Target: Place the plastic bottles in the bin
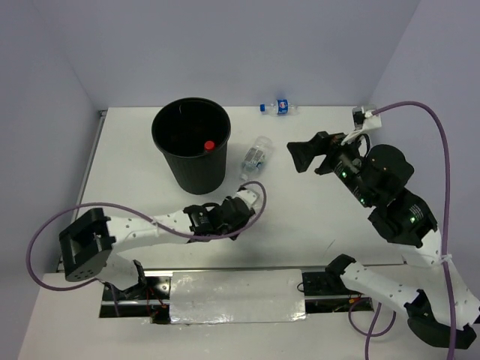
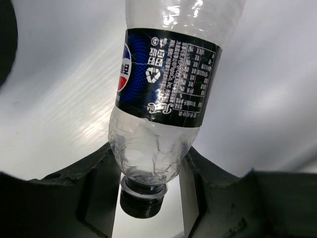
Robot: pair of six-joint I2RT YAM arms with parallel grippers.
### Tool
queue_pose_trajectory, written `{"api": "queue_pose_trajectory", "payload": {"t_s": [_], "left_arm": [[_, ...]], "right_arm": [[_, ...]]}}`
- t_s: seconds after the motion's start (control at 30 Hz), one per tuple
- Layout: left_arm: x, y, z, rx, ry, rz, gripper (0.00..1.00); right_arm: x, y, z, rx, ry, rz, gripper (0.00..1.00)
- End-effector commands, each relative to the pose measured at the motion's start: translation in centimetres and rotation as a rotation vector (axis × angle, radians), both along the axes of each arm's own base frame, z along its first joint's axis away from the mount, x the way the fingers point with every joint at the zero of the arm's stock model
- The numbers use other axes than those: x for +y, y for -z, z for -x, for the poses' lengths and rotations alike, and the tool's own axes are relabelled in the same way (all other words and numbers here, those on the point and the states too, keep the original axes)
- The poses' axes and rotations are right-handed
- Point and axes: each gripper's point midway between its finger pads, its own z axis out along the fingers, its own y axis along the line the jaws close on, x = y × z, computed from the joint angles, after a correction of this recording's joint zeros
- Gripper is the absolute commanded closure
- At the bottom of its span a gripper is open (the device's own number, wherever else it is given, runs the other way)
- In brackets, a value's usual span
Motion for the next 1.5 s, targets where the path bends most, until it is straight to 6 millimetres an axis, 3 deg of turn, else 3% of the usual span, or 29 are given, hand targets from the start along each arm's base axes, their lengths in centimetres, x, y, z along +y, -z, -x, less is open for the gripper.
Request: {"api": "queue_pose_trajectory", "payload": {"t_s": [0.0,0.03,0.07,0.13,0.17,0.27,0.3,0.33,0.37,0.47,0.5,0.57,0.6,0.63,0.67,0.7,0.73,0.77,0.83,0.87,0.93,0.97,1.07,1.17,1.2,1.3,1.4,1.43,1.47], "left_arm": [[-3.9,-11.9,1.1,-0.200,0.038,0.127,1.00],[-3.2,-14.2,1.3,-0.235,0.024,0.130,1.00],[-3.8,-18.5,0.8,-0.278,-0.004,0.204,1.00],[-1.8,-23.0,-0.4,-0.356,-0.101,0.228,1.00],[-1.4,-27.2,-1.1,-0.411,-0.130,0.285,1.00],[1.3,-33.3,-3.1,-0.510,-0.210,0.355,1.00],[3.8,-36.3,-5.4,-0.562,-0.280,0.382,1.00],[4.8,-38.3,-6.3,-0.578,-0.290,0.425,1.00],[7.7,-38.7,-8.8,-0.610,-0.367,0.397,1.00],[11.2,-39.3,-12.3,-0.656,-0.432,0.348,1.00],[11.5,-38.5,-13.7,-0.648,-0.452,0.318,0.97],[13.4,-36.7,-16.6,-0.589,-0.495,0.285,0.99],[14.0,-36.0,-17.5,-0.562,-0.507,0.283,1.00],[14.7,-35.4,-18.2,-0.544,-0.528,0.279,1.00],[15.8,-34.4,-19.1,-0.523,-0.550,0.269,0.99],[15.7,-33.2,-19.8,-0.491,-0.538,0.265,0.99],[15.5,-32.5,-20.1,-0.469,-0.510,0.264,0.97],[15.3,-31.9,-20.4,-0.458,-0.485,0.257,0.96],[15.0,-31.1,-20.3,-0.441,-0.455,0.240,0.84],[15.0,-31.0,-20.2,-0.439,-0.449,0.240,0.71],[14.9,-30.5,-19.9,-0.432,-0.438,0.237,0.55],[14.8,-30.6,-19.7,-0.434,-0.426,0.243,0.37],[15.0,-31.4,-19.1,-0.465,-0.412,0.257,0.04],[14.9,-33.3,-18.6,-0.489,-0.386,0.274,0.01],[14.8,-34.5,-18.4,-0.510,-0.375,0.286,0.01],[15.3,-36.7,-18.0,-0.543,-0.389,0.297,0.01],[15.7,-37.9,-17.2,-0.555,-0.409,0.312,0.01],[16.3,-38.7,-16.7,-0.582,-0.430,0.325,0.01],[16.5,-37.8,-16.5,-0.568,-0.444,0.320,0.01]], "right_arm": [[-2.6,3.0,-2.0,0.098,0.180,0.025,0.00],[-4.1,3.9,-2.6,0.135,0.248,0.022,0.00],[-4.7,4.4,-3.1,0.153,0.277,0.025,0.00],[-7.1,6.1,-4.6,0.204,0.375,0.017,0.00],[-7.2,6.8,-5.1,0.229,0.369,0.009,0.00],[-7.8,10.3,-7.3,0.341,0.411,-0.003,0.00],[-7.4,11.1,-7.9,0.363,0.405,-0.001,0.00],[-6.7,13.2,-9.3,0.418,0.405,-0.011,0.00],[-5.7,14.2,-10.0,0.445,0.378,-0.022,0.00],[-3.1,18.1,-12.6,0.553,0.359,-0.054,0.00],[-2.4,17.9,-13.9,0.528,0.378,-0.090,0.00],[0.6,20.3,-15.3,0.559,0.379,-0.045,0.00],[1.4,19.1,-16.6,0.536,0.394,-0.052,0.00],[1.9,20.0,-17.1,0.568,0.419,-0.033,0.00],[2.8,22.9,-18.4,0.632,0.435,0.004,0.00],[3.5,22.5,-19.2,0.643,0.448,-0.015,0.00],[3.6,23.6,-19.8,0.667,0.473,-0.010,0.00],[3.7,26.0,-20.7,0.708,0.508,0.017,0.00],[4.1,27.3,-21.4,0.749,0.539,0.007,0.00],[4.6,28.4,-22.1,0.761,0.540,0.015,0.00],[5.3,29.6,-23.0,0.775,0.539,0.017,0.00],[5.7,31.1,-23.4,0.817,0.547,0.044,0.00],[6.3,33.4,-24.7,0.841,0.551,0.070,0.00],[6.5,34.0,-25.9,0.841,0.572,0.079,0.00],[6.5,35.4,-25.7,0.876,0.578,0.108,0.00],[6.9,36.6,-26.0,0.896,0.566,0.111,0.00],[6.1,38.2,-25.4,0.930,0.597,0.152,0.00],[5.6,39.0,-24.9,0.945,0.596,0.174,0.03],[5.7,39.1,-25.0,0.940,0.589,0.164,0.16]]}}
